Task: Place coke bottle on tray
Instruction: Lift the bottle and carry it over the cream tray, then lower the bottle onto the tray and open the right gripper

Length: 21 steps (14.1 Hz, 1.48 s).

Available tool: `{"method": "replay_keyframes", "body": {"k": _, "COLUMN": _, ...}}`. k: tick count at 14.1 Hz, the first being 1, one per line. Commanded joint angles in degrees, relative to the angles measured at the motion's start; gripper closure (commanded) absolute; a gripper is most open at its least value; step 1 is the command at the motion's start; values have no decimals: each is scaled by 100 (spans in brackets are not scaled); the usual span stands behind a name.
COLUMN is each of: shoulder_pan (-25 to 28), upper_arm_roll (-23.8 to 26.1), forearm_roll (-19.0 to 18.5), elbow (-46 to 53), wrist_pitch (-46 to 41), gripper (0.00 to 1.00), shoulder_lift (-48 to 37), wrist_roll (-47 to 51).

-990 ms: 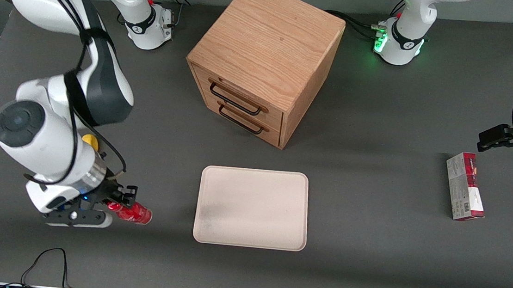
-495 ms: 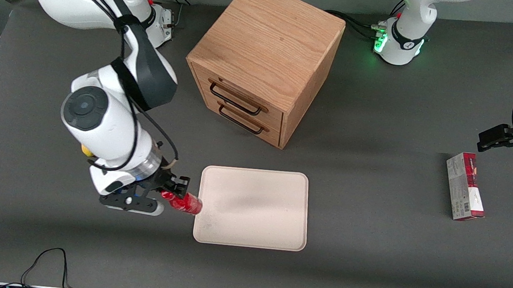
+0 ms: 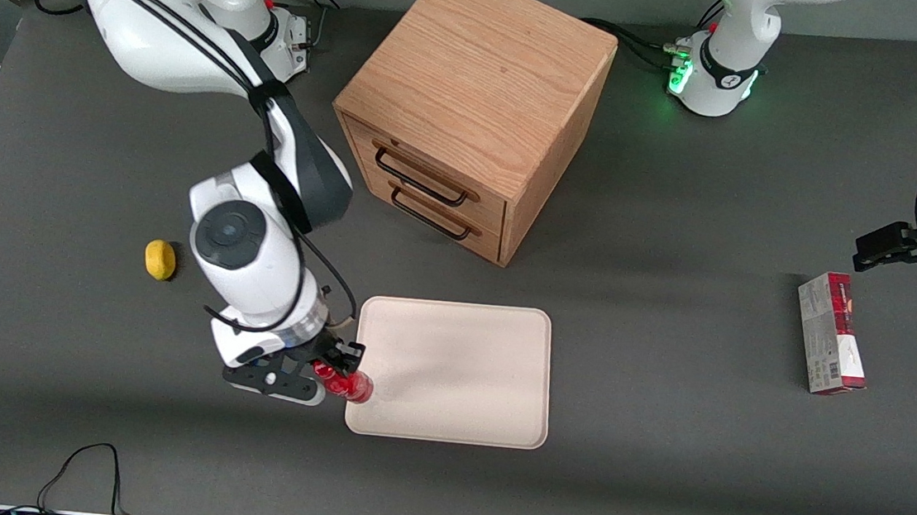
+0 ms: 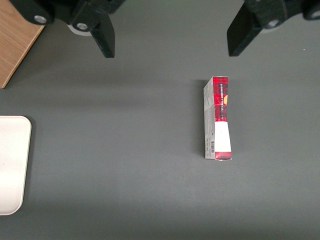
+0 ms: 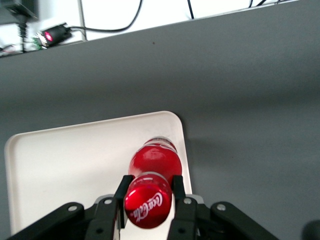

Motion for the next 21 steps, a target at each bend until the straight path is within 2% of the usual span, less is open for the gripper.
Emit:
{"method": "replay_keyframes", "body": {"k": 1, "shoulder_pan": 55, "upper_arm_roll": 50, "forearm_roll": -257, "elbow": 62, "wrist_pitch": 298, "gripper": 100, "shoulder_lift": 167, "wrist_roll": 259}}
{"method": "replay_keyframes", "body": {"k": 12, "shoulder_pan": 55, "upper_arm_roll": 15, "forearm_roll": -407, "elbow": 80, "wrist_pitch": 809, "gripper": 100, "shoulder_lift": 686, "wrist_roll": 189}}
{"method": "replay_keyframes", "body": {"k": 13, "shoulder_pan": 63, "upper_arm_roll": -3, "forearm_roll": -407, "elbow": 80, "wrist_pitch": 809, "gripper": 73, "shoulder_lift": 686, "wrist_roll": 198}}
{"method": "replay_keyframes", "body": {"k": 14, "shoulder_pan": 72, "upper_arm_roll": -12, "forearm_roll": -433, "elbow": 62, "wrist_pitch": 827, "gripper": 1, "shoulder_lift": 686, "wrist_roll": 198}}
{"method": "replay_keyframes", "body": {"k": 16, "shoulder_pan": 99, "upper_arm_roll": -12, "forearm_roll": -617, "elbow": 36, "wrist_pitch": 888, "gripper": 0, "shoulder_lift": 651, "wrist_roll": 224}}
{"method": "replay_keyframes", "body": {"k": 20, "shoulder_pan": 125, "upper_arm_roll": -21, "forearm_roll": -574, "elbow": -455, "wrist_pitch": 810, "gripper": 0, "shoulder_lift": 64, "wrist_roll": 198}}
{"method": "replay_keyframes", "body": {"k": 21, "shoulder_pan": 125, "upper_arm_roll": -29, "forearm_roll": -452, "elbow": -587, "wrist_pitch": 635, "gripper": 0, "shoulder_lift": -181, "wrist_roll": 189}}
